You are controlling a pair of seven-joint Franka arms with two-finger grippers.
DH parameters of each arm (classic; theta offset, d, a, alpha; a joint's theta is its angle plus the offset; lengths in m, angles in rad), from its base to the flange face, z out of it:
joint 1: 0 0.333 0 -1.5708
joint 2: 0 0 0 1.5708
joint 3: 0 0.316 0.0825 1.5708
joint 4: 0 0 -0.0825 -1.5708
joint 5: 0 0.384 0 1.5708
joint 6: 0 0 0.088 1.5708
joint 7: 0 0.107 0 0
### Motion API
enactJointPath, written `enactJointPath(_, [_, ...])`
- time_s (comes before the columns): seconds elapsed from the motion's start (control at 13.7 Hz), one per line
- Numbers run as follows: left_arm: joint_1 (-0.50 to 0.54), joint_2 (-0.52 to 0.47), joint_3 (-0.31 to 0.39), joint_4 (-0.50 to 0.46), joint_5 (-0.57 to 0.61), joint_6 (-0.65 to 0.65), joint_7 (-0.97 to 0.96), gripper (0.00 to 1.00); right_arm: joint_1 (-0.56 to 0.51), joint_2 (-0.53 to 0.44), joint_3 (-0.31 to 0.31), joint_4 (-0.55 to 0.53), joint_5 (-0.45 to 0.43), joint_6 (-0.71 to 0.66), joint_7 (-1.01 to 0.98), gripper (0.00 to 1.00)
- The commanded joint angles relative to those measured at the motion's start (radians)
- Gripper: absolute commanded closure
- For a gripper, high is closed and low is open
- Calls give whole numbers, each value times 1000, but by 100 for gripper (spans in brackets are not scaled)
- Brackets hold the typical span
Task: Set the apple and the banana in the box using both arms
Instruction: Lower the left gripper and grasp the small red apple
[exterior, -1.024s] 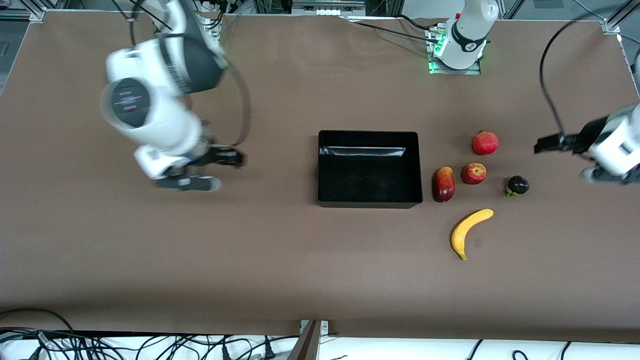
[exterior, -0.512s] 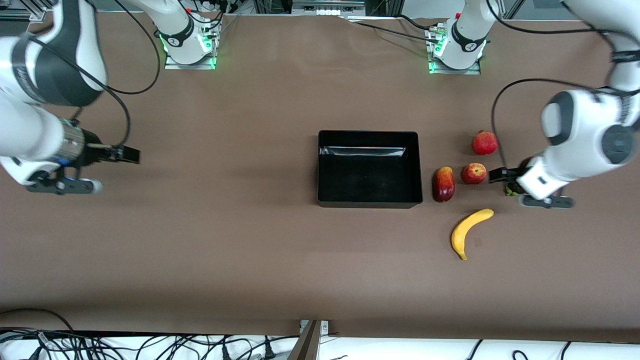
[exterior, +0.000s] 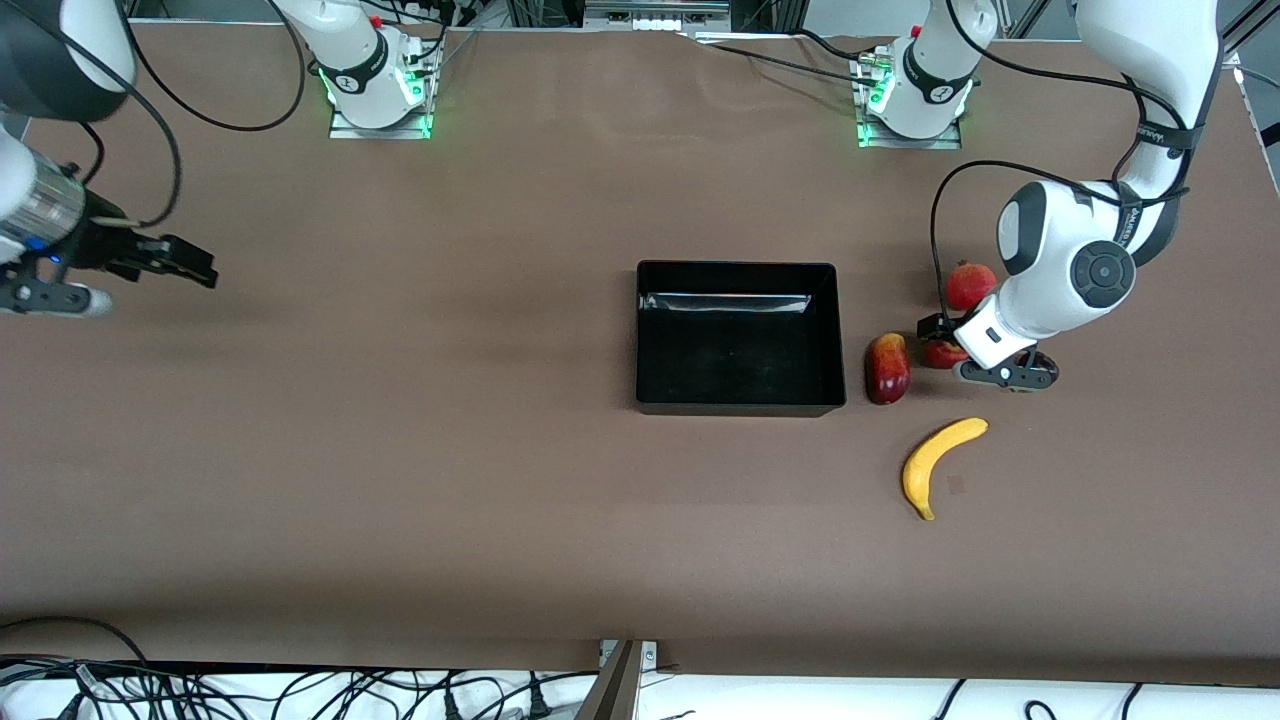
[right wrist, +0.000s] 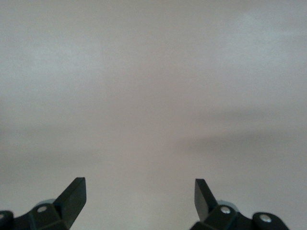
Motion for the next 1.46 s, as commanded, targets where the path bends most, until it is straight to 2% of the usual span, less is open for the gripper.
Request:
enactJointPath(0.0, [0,-5,6,-28,0,67,124,0,-41,-51,31,-28,-9,-10,-8,0])
enactJointPath(0.22, [12,21,6,-29,0,86,213,0,-41,-27,27,17,-10,-96,-3,0])
enactJointPath(0.44, [17,39,6,-72,0,150,241,0,-38,-22,31,31,-15,-95,-3,0])
enactJointPath(0.73, [17,51,6,-75,-1,150,241,0,-35,-22,33,32,-18,-86,1,0])
enactJointPath(0.8, [17,47,6,-75,-1,141,241,43,-35,-22,33,32,-18,-72,1,0])
enactJointPath(0.88, [17,32,6,-75,-1,129,239,96,-35,-25,33,37,-16,-67,0,0])
enactJointPath(0.95, [17,18,6,-74,-1,114,221,100,-35,-24,33,48,-13,-69,8,0])
enactJointPath(1.24, [12,-85,4,-51,-3,82,221,100,-34,-24,33,74,-6,-79,0,0])
enactJointPath(1.32, [3,-114,-3,-34,-15,40,219,100,-35,-24,33,74,-6,-81,-3,0])
enactJointPath(1.39, [0,-128,-44,15,-18,-9,198,100,-35,-24,32,72,-6,-81,-3,0])
